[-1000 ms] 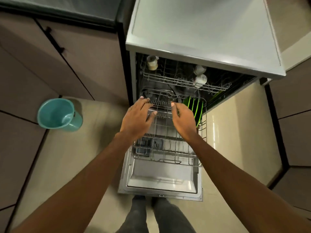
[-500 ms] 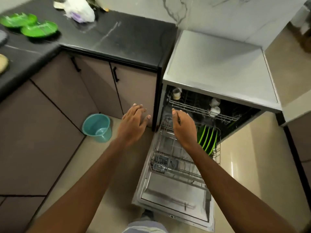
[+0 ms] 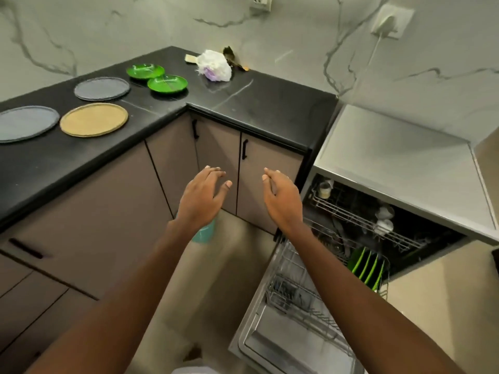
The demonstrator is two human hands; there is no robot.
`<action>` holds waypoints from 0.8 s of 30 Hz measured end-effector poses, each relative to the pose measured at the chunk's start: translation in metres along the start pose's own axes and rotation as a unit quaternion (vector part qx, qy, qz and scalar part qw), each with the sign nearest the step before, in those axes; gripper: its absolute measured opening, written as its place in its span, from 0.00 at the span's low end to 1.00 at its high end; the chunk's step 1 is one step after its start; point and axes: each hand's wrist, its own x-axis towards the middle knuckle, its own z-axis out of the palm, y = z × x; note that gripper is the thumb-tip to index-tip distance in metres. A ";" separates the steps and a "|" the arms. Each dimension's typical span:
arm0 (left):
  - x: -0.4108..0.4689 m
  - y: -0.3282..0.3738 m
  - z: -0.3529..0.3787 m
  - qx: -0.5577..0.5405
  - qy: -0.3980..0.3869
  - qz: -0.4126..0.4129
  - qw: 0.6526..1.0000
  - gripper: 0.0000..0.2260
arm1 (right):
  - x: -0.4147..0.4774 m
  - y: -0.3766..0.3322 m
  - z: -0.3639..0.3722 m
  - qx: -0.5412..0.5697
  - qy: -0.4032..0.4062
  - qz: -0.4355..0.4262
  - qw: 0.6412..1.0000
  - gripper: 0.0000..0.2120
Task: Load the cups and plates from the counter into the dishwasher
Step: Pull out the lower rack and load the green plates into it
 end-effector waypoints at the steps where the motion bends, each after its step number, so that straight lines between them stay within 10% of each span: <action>1: 0.006 -0.007 -0.009 0.006 0.007 0.001 1.000 0.19 | 0.007 -0.007 0.008 0.001 -0.001 -0.007 1.000 0.16; 24: 0.182 -0.222 -0.140 0.022 0.079 0.017 0.997 0.16 | 0.209 -0.138 0.226 0.030 0.019 -0.039 0.999 0.18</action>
